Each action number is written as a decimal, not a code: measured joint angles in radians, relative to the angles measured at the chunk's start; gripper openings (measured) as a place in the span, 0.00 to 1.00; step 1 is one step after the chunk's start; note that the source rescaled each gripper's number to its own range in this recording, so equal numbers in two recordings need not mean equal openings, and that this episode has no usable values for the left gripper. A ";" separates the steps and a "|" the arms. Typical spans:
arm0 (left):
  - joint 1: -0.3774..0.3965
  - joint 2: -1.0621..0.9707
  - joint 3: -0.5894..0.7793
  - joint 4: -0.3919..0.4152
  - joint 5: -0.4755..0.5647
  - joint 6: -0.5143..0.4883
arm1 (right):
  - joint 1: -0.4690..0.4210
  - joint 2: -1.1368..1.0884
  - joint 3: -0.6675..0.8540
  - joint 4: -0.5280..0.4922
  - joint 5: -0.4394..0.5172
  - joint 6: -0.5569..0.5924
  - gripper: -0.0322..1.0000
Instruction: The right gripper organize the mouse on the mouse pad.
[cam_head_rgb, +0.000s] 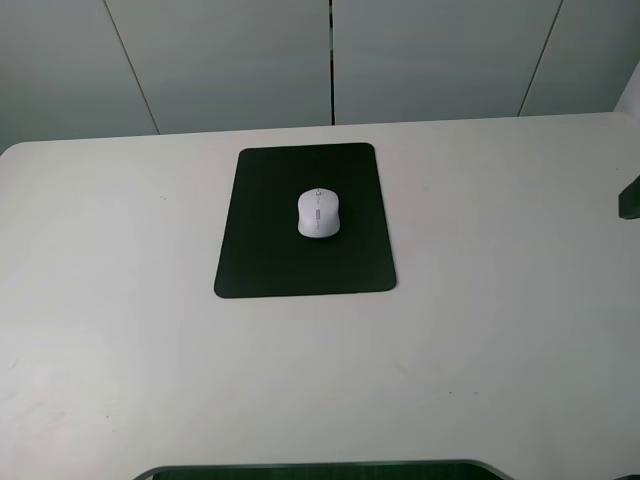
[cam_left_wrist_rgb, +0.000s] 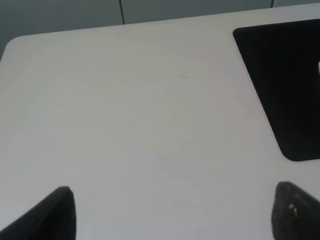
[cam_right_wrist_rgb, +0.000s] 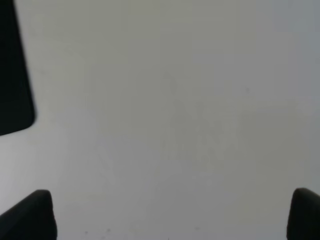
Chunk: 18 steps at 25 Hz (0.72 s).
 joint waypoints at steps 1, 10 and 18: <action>0.000 0.000 0.000 0.000 0.000 0.000 | 0.000 -0.034 0.000 -0.004 0.010 0.000 0.99; 0.000 0.000 0.000 0.000 0.000 0.000 | 0.000 -0.344 0.024 -0.045 0.082 -0.040 0.99; 0.000 0.000 0.000 0.000 0.000 0.000 | 0.000 -0.564 0.035 -0.059 0.115 -0.112 1.00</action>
